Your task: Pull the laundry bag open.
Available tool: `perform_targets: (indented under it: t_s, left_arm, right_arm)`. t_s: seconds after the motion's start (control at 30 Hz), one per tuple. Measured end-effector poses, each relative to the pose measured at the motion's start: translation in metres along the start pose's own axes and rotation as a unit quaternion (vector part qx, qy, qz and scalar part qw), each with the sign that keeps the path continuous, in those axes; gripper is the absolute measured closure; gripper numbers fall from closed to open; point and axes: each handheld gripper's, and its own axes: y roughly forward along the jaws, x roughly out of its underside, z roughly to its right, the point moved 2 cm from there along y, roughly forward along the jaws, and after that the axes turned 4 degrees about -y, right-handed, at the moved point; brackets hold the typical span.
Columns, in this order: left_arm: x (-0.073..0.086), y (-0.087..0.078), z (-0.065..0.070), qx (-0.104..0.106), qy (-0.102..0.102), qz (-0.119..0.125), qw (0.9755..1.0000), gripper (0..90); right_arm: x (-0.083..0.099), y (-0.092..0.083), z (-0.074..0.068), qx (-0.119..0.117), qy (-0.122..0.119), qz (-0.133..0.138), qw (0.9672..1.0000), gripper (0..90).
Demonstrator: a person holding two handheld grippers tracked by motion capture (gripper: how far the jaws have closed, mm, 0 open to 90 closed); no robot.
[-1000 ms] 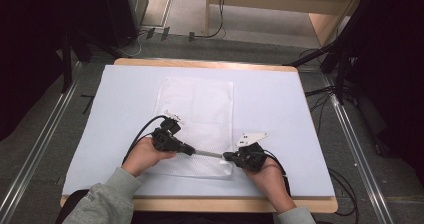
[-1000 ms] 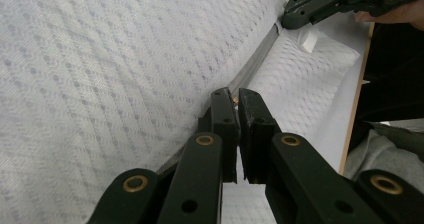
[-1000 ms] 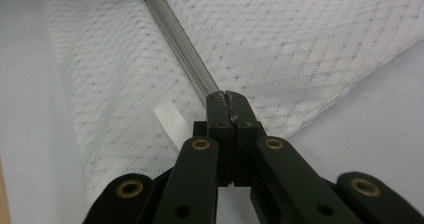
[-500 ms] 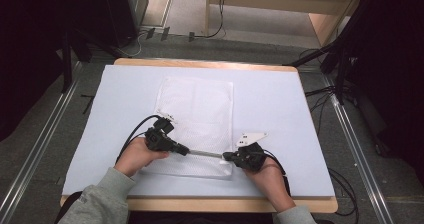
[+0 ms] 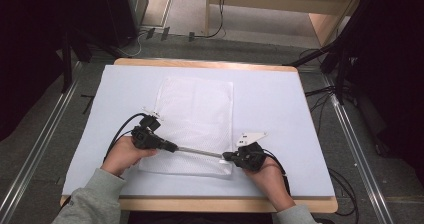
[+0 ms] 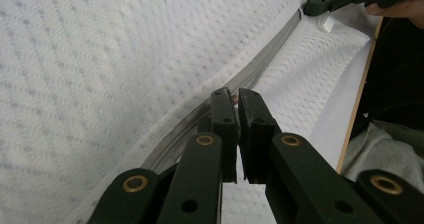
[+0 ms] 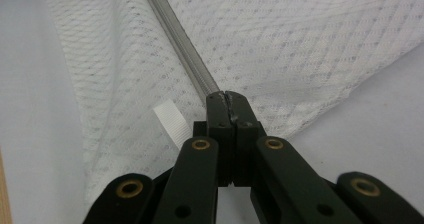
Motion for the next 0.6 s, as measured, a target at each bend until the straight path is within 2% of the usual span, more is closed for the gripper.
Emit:
perform_targets:
  t_s: [0.1, 0.17, 0.27, 0.6]
  left_arm:
    - [0.002, -0.004, -0.002, -0.001, 0.004, 0.006, 1.0000, 87.9]
    - [0.003, -0.005, -0.002, 0.003, -0.001, 0.009, 1.0000, 87.9]
    - [0.004, -0.006, -0.003, -0.003, 0.002, 0.005, 1.0000, 87.9]
    - [0.011, -0.015, -0.011, -0.007, -0.010, 0.010, 0.9999, 87.8]
  right_arm:
    - [0.000, 0.000, 0.000, 0.000, 0.001, 0.000, 1.0000, 90.0]
    - [0.000, 0.000, 0.000, 0.000, 0.003, 0.000, 1.0000, 90.0]
    - [0.000, 0.000, 0.000, -0.001, 0.001, -0.001, 1.0000, 90.0]
    - [-0.001, 0.000, 0.002, -0.008, 0.000, -0.004, 1.0000, 90.0]
